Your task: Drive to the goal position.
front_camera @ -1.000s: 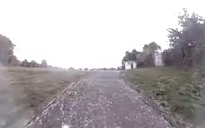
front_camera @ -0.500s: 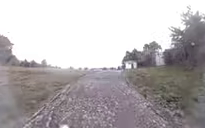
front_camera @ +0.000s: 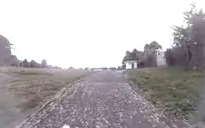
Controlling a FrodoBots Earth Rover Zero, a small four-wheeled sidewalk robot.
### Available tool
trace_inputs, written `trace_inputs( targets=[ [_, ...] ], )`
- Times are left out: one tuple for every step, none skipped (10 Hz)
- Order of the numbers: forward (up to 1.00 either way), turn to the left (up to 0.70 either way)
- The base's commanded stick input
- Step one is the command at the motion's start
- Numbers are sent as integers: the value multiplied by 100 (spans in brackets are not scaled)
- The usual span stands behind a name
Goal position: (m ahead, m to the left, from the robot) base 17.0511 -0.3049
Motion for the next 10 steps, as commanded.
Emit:
trace_inputs(
  targets=[
    [85, 0],
    [85, -13],
    [85, -25],
    [85, -30],
    [85, -20],
    [85, -12],
    [85, -6],
    [85, 0],
    [85, 0],
    [85, 0]
  ],
)
